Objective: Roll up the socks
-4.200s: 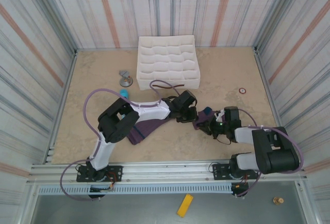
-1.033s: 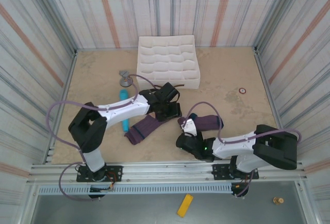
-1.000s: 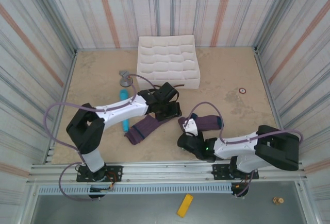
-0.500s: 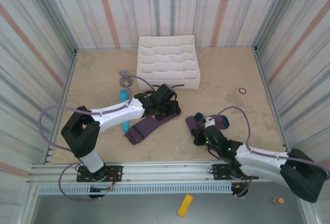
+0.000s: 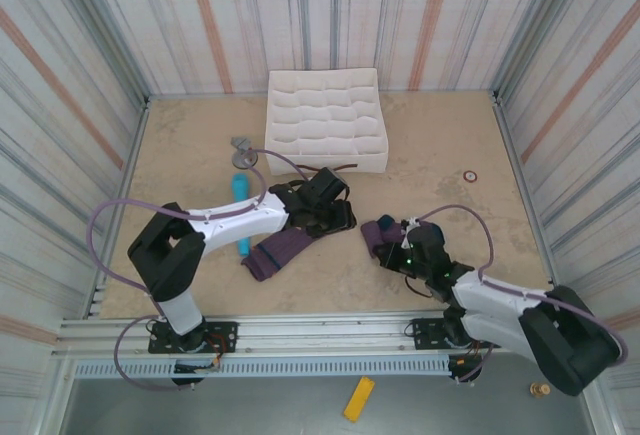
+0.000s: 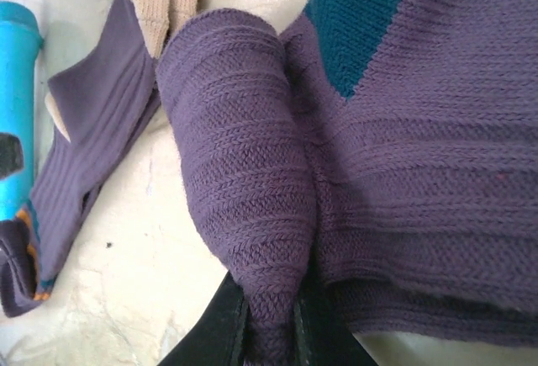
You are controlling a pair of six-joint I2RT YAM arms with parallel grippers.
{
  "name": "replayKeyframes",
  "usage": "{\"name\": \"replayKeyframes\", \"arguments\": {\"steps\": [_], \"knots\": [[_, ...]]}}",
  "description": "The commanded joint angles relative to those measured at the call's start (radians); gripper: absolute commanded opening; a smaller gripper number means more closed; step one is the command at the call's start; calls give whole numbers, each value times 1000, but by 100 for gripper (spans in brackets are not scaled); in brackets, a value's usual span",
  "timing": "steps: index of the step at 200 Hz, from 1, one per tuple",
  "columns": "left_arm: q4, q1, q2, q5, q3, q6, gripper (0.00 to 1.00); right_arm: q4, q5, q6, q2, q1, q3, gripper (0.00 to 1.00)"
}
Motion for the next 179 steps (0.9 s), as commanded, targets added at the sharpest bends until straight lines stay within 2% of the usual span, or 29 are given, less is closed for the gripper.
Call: {"name": "replayKeyframes", "arguments": {"steps": [1, 20, 58, 85, 130, 179], "knots": [[11, -8, 24, 23, 27, 2, 68, -183, -78, 14, 132, -30, -24, 0], [29, -10, 37, 38, 21, -1, 67, -213, -127, 5, 203, -58, 20, 0], [64, -13, 74, 63, 19, 8, 66, -264, -255, 47, 262, -184, 66, 0], [86, -21, 115, 74, 34, 29, 65, -347, -291, 59, 305, -197, 137, 0], [117, -27, 167, 49, 46, 49, 63, -389, -335, 71, 368, -229, 187, 0], [154, -22, 212, 18, 47, 12, 59, -362, -366, 68, 420, -240, 193, 0]]}}
